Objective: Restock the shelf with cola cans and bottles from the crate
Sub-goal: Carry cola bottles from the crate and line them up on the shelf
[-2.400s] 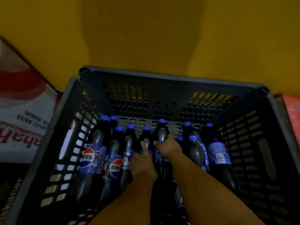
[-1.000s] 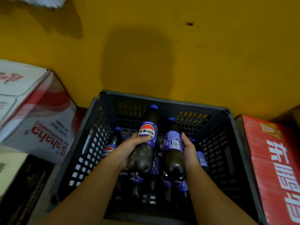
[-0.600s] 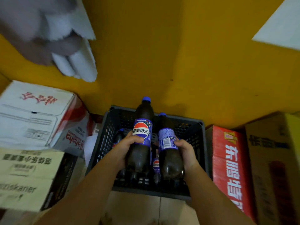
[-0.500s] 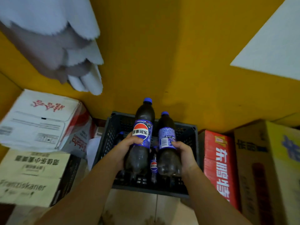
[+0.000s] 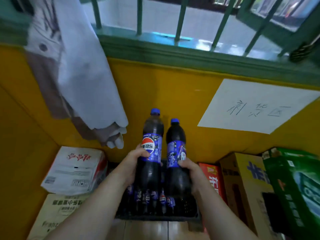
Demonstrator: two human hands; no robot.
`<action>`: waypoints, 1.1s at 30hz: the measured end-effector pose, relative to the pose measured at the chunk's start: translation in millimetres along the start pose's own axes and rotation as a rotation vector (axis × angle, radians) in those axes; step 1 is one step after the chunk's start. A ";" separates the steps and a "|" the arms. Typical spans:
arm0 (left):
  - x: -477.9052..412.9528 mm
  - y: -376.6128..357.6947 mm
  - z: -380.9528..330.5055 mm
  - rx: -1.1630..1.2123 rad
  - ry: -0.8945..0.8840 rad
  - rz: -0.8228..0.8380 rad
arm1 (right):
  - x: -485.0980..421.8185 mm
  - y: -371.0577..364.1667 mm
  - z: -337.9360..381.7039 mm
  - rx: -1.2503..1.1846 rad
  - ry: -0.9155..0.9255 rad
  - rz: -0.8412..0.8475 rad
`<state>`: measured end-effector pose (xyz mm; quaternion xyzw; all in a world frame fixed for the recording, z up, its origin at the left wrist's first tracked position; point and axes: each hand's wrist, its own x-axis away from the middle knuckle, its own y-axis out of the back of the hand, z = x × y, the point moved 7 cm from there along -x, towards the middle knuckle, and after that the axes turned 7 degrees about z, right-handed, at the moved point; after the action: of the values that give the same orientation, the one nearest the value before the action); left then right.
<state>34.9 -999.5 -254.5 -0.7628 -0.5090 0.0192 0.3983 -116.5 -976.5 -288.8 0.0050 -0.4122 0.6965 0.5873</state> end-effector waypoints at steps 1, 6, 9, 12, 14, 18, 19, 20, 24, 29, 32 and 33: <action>9.1 -4.0 -8.2 -0.007 -0.001 0.001 | 7.2 -8.9 3.0 -0.021 0.016 -0.019; 56.2 -24.6 -44.5 -0.118 -0.022 0.021 | 37.3 -56.1 27.5 -0.072 0.158 -0.019; 88.4 -38.2 -67.1 -0.203 -0.156 -0.026 | 59.0 -88.4 48.1 -0.042 0.262 0.070; 127.3 -53.4 -76.9 -0.234 -0.250 -0.073 | 84.2 -121.6 62.5 0.122 0.295 0.178; 156.9 -65.4 -79.2 -0.244 -0.332 -0.122 | 103.1 -143.6 64.9 0.191 0.293 0.260; 223.8 -87.9 -62.2 -0.193 -0.489 -0.263 | 147.8 -174.9 59.4 0.304 0.285 0.452; 241.5 -94.7 -51.8 -0.146 -0.511 -0.285 | 161.0 -178.6 56.2 0.341 0.274 0.486; 260.0 -102.0 -39.7 -0.107 -0.530 -0.308 | 174.6 -180.5 51.0 0.374 0.256 0.517; 339.6 -122.7 -1.3 -0.057 -0.667 -0.443 | 222.4 -197.1 18.9 0.469 0.191 0.644; 468.2 -143.5 31.3 -0.063 -0.858 -0.643 | 290.1 -265.4 -48.1 0.558 0.163 0.889; 556.2 -155.4 48.8 -0.146 -0.957 -0.782 | 342.2 -314.1 -95.7 0.528 0.105 1.031; 584.8 -159.7 56.0 -0.167 -0.985 -0.826 | 362.8 -329.6 -112.8 0.521 0.078 1.073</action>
<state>170.3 -477.1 27.5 -0.4346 -0.8834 0.1724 0.0322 95.8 -625.6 2.3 -0.0857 -0.1510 0.9737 0.1474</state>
